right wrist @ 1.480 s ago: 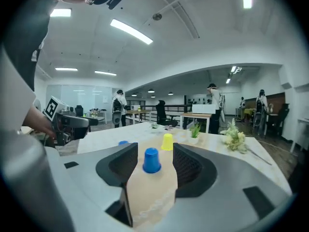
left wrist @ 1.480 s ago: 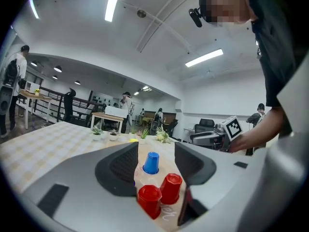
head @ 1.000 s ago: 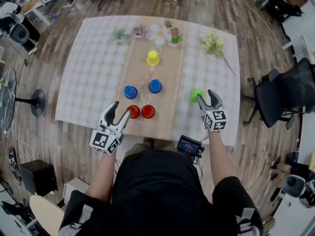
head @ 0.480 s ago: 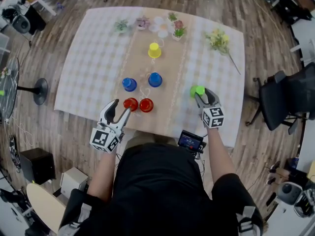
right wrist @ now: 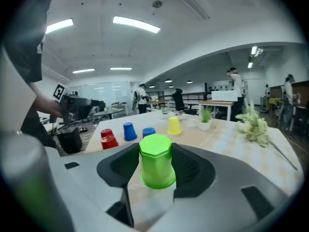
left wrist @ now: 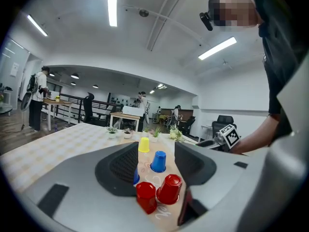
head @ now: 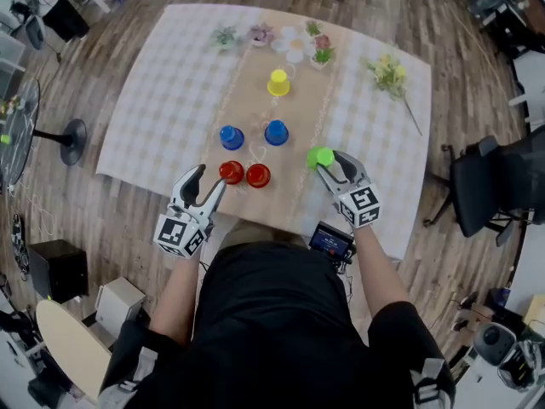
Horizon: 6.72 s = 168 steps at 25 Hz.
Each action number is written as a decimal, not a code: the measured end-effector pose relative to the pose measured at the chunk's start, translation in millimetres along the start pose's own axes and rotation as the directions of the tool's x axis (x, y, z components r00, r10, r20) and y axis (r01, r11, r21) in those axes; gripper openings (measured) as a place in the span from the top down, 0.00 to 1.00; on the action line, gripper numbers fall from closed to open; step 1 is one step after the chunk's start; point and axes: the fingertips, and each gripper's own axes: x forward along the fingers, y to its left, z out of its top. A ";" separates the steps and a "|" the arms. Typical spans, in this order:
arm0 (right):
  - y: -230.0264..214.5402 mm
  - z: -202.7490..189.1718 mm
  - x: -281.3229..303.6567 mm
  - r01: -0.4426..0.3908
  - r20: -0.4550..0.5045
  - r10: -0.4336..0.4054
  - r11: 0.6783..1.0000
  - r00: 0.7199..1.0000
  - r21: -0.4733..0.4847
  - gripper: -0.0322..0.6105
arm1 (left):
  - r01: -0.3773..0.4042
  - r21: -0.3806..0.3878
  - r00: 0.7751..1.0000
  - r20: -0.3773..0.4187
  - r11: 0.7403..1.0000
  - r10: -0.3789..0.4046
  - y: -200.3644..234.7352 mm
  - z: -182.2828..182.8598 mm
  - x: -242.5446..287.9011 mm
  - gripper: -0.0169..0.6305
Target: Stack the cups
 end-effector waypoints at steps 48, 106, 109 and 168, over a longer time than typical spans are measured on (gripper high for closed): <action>0.2 71.1 -45.8 -0.120 0.239 0.100 0.990 0.966 0.071 0.59 | 0.056 0.083 0.947 -0.320 0.995 -0.026 71.1 -58.1 99.9 0.60; -3.2 72.3 -37.5 -0.139 0.284 0.100 0.983 0.954 0.121 0.65 | 0.226 0.174 0.796 -0.599 0.959 -0.079 -24.4 -47.2 55.5 0.60; -3.8 70.0 -32.5 -0.142 0.274 0.105 0.983 0.956 0.119 0.65 | 0.208 0.172 0.824 -0.561 0.963 -0.078 -21.8 -32.2 52.8 0.60; 111.7 76.0 34.6 -0.397 -0.082 0.388 0.907 0.918 -0.143 0.61 | -0.106 -0.037 0.994 0.013 0.994 0.107 42.1 0.5 -15.6 0.62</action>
